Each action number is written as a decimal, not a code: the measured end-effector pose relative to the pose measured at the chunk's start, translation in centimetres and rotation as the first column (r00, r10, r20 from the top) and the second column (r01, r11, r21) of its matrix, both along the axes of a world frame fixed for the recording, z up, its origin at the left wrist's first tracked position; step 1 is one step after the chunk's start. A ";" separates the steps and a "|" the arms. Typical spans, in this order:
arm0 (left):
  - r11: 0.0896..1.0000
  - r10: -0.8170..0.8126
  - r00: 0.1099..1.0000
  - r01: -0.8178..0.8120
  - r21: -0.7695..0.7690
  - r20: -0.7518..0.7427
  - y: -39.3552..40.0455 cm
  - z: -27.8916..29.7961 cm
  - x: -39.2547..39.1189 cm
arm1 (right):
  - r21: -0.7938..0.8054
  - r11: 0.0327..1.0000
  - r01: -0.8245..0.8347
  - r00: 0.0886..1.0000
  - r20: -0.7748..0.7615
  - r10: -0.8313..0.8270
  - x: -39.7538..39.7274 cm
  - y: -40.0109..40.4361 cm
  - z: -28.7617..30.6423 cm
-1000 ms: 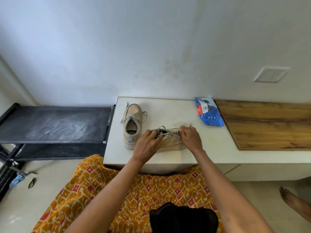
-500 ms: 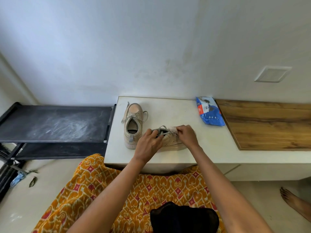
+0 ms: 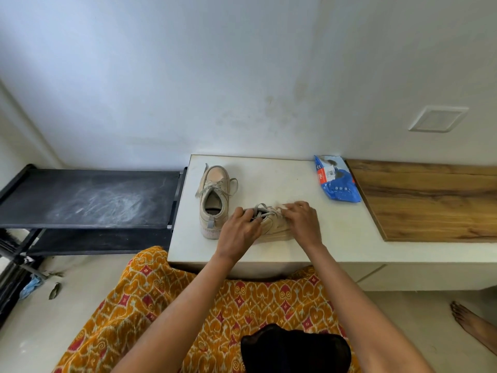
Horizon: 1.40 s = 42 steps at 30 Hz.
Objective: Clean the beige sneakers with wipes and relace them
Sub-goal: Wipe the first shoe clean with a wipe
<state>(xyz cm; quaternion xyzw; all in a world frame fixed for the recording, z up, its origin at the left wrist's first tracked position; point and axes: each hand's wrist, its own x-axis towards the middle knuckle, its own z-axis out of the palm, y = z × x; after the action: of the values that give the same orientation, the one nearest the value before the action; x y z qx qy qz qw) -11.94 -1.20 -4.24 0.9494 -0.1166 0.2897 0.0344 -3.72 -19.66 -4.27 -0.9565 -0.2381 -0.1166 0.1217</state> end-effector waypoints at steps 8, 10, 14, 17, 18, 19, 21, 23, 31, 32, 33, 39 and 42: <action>1.000 0.024 1.000 -0.024 -0.010 0.018 -0.1 -0.5 0.2 | -0.100 0.991 0.091 0.956 -0.269 -0.115 0.1 -1.1 0.3; 1.000 0.026 1.000 -0.026 -0.013 -0.003 0.1 -0.8 0.3 | 0.052 0.998 0.021 0.941 -0.339 -0.002 -0.2 0.6 0.5; 0.998 0.034 0.999 -0.035 -0.046 -0.023 0.0 -0.8 0.3 | -0.072 0.997 0.033 0.940 -0.337 -0.056 -0.2 -1.2 -0.1; 0.997 0.042 0.999 -0.044 -0.064 -0.028 0.0 -0.7 0.3 | -0.172 0.976 0.134 0.924 -0.335 -0.186 0.4 -2.1 0.1; 0.997 0.042 0.999 -0.044 -0.064 -0.031 0.0 -0.7 0.3 | -0.147 0.977 0.151 0.917 -0.348 -0.194 0.3 -1.6 0.2; 0.997 0.040 0.999 -0.042 -0.061 -0.031 0.0 -0.7 0.3 | -0.109 0.982 0.154 0.913 -0.365 -0.183 0.2 -0.9 0.3; 0.997 0.041 0.999 -0.042 -0.061 -0.023 0.0 -0.7 0.2 | -0.058 0.994 0.095 0.926 -0.361 -0.110 -0.2 -0.3 0.2; 0.997 0.037 0.999 -0.038 -0.061 -0.019 0.0 -0.5 0.0 | -0.103 0.994 0.045 0.945 -0.317 -0.075 -0.7 -1.1 -0.1; 0.998 0.040 0.999 -0.040 -0.042 0.007 -0.1 -0.2 -0.2 | -0.136 0.987 0.088 0.911 -0.390 -0.135 1.3 -1.4 0.8; 0.998 0.048 0.999 -0.047 -0.043 0.007 -0.2 -0.1 -0.2 | -0.132 0.990 0.044 0.918 -0.387 -0.092 0.9 -1.4 0.6; 0.997 0.054 0.999 -0.054 -0.055 0.002 -0.2 -0.1 -0.2 | -0.111 0.994 0.025 0.923 -0.378 -0.065 0.3 -1.5 0.3; 0.996 0.043 0.998 -0.046 -0.074 -0.042 0.0 -0.5 -0.3 | -0.143 0.982 0.125 0.958 -0.238 -0.157 -1.2 -3.9 -0.9; 0.996 0.037 0.999 -0.039 -0.082 -0.030 0.0 -0.2 -0.5 | -0.085 0.971 0.225 0.911 -0.335 -0.241 0.1 -2.7 -0.4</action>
<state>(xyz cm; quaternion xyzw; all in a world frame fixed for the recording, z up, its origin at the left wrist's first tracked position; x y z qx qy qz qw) -12.40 -1.25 -4.48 0.9533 -0.0859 0.2812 0.0695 -3.62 -22.38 -4.63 -0.9861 -0.1001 0.0433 0.1251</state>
